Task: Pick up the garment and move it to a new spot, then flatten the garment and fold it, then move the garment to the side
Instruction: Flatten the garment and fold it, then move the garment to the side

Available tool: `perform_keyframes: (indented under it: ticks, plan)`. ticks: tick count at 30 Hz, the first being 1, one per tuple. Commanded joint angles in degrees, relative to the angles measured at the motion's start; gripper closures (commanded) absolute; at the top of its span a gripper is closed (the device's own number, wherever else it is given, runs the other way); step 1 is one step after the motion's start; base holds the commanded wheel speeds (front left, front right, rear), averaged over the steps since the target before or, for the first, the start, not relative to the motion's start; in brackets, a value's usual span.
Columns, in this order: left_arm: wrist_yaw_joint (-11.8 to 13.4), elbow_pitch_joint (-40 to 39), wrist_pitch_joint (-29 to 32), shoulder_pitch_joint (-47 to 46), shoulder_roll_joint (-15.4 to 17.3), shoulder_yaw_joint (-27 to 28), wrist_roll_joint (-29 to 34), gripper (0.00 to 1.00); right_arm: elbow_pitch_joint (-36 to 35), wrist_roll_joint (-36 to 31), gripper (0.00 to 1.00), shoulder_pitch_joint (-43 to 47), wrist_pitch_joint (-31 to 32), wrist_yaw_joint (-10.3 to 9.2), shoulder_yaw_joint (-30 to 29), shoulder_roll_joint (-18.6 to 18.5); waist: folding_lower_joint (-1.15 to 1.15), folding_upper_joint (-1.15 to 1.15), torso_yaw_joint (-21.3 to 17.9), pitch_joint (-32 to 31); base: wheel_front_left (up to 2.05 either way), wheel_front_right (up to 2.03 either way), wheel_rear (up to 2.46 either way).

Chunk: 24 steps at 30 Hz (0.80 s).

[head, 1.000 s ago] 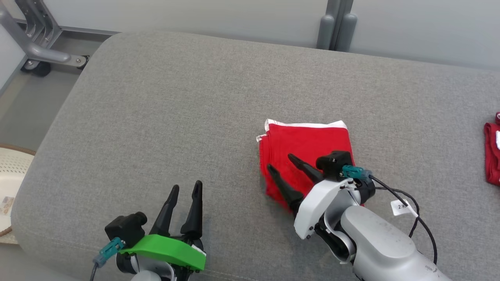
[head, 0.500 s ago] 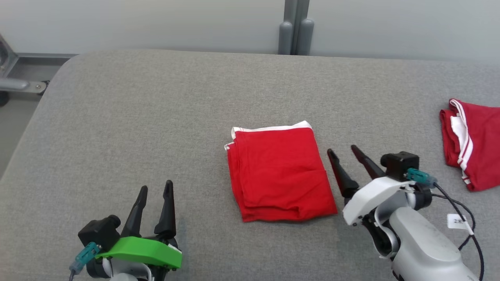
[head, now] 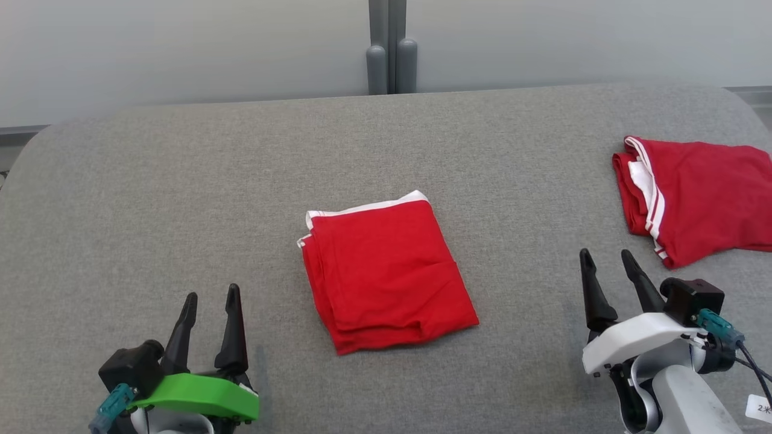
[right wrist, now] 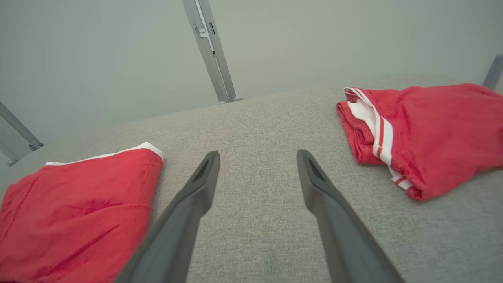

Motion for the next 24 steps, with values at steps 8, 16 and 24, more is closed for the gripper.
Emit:
perform_keyframes:
  ticks: [8,16,24]
  plan:
    - [0.57,-1.8,0.01,1.97,0.21,1.98,3.87,0.0,-3.07,-2.88,0.0,3.24,-0.22,-0.02,-4.97,2.13,0.0,0.0,-1.47,0.41,0.0,0.0,0.0]
    - [0.62,-2.26,0.01,2.72,0.21,2.82,5.13,0.0,-3.5,-3.74,0.0,3.54,-0.23,-0.02,-5.7,3.11,0.0,0.0,-2.04,0.09,0.0,0.0,0.0]
    - [0.91,-2.52,0.01,2.25,0.2,2.17,4.86,0.0,-3.62,-4.16,0.0,3.61,-0.23,-0.02,-5.37,3.45,0.0,0.0,-1.52,0.58,0.0,0.0,0.0]
